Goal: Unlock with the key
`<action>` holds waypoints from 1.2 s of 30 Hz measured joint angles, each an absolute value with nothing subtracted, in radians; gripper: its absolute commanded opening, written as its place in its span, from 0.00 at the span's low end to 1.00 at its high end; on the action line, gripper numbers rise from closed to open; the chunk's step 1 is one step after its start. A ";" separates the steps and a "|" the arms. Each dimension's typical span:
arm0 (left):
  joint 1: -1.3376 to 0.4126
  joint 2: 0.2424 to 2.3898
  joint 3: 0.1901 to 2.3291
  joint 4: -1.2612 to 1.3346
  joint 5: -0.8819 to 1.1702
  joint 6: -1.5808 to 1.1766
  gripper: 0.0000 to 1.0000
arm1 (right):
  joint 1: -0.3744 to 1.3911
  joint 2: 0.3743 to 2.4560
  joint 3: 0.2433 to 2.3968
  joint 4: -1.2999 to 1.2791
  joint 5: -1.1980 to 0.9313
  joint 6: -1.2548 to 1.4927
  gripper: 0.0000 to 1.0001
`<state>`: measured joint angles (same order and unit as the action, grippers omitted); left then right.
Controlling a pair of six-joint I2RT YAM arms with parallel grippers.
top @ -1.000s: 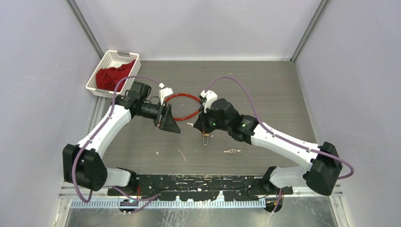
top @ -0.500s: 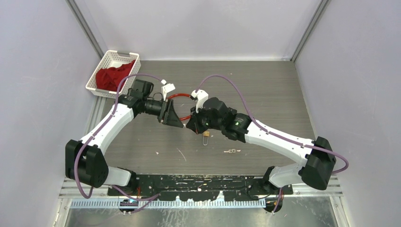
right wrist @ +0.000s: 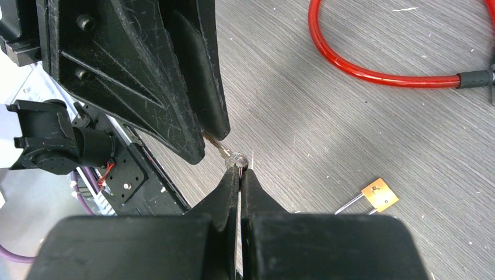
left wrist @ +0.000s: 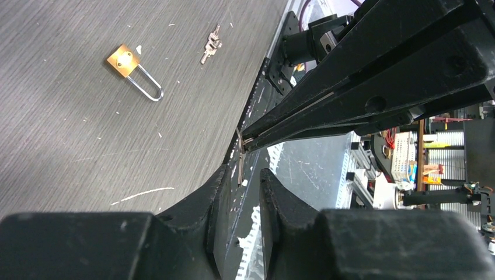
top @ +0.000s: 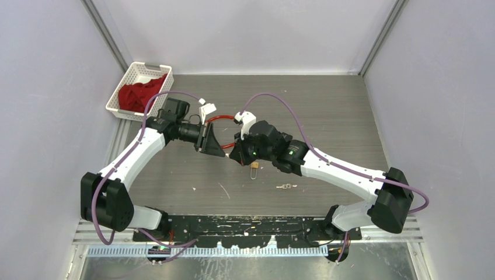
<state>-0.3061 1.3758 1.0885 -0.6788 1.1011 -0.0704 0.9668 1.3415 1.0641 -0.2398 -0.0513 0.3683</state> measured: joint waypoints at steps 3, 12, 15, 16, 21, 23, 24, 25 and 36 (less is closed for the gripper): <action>-0.306 1.376 1.089 -0.683 1.102 -0.070 0.33 | 0.967 1.341 1.064 -0.240 -0.049 0.368 0.01; -0.308 1.376 1.088 -0.694 1.101 -0.070 0.15 | 0.968 1.342 1.066 -0.241 -0.046 0.368 0.01; -0.308 1.376 1.088 -0.699 1.101 -0.066 0.00 | 0.968 1.341 1.072 -0.240 -0.046 0.368 0.01; -0.309 1.376 1.089 -0.702 1.101 -0.063 0.00 | 0.968 1.341 1.073 -0.240 -0.046 0.368 0.03; -0.310 1.376 1.090 -0.731 1.101 -0.032 0.00 | 0.970 1.342 1.073 -0.240 -0.052 0.376 0.48; -0.311 1.377 1.095 -0.753 1.101 -0.012 0.00 | 0.969 1.341 1.073 -0.239 -0.069 0.379 0.60; -0.311 1.377 1.099 -0.768 1.101 0.004 0.00 | 0.964 1.341 1.073 -0.238 -0.083 0.384 0.63; -0.311 1.378 1.107 -0.788 1.102 0.019 0.00 | 0.955 1.341 1.073 -0.236 -0.103 0.390 0.65; -0.313 1.388 1.198 -0.971 1.174 0.175 0.00 | 0.688 1.329 0.960 0.029 -0.622 0.589 0.62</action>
